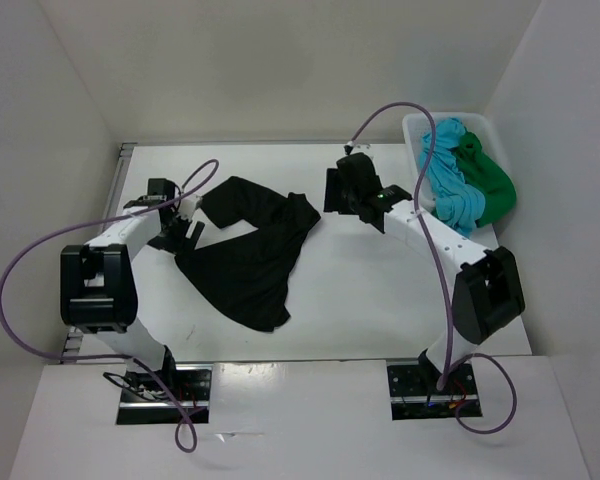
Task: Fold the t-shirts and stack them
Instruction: Flatten out the tshirt
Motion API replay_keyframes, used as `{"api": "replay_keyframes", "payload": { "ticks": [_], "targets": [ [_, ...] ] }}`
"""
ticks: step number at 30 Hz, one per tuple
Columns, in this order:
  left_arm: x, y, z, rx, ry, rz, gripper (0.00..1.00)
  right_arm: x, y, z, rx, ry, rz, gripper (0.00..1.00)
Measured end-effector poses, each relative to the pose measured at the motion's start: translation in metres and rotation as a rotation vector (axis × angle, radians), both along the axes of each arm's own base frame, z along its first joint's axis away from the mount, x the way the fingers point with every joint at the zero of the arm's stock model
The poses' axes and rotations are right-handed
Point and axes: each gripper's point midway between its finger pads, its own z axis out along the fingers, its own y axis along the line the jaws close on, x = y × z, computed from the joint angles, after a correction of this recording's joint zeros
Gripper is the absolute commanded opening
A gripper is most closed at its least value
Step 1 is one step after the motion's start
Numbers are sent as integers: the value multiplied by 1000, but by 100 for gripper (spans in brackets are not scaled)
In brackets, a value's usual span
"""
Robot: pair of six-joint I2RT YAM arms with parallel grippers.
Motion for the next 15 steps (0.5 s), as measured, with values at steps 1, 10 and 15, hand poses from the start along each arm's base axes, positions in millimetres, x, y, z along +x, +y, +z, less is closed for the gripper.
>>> {"api": "replay_keyframes", "payload": {
  "ticks": [1,10,15],
  "targets": [
    [2,1,-8,4,11,-1,86,4,-1,-3,9,3,-6,73],
    [2,-19,-29,-55,52,-81,13,61,37,-15,16,-5,49,77],
    [-8,-25,-36,-67,82,-117,0,111,65,-31,-34,-18,83,77]
  ]
}}
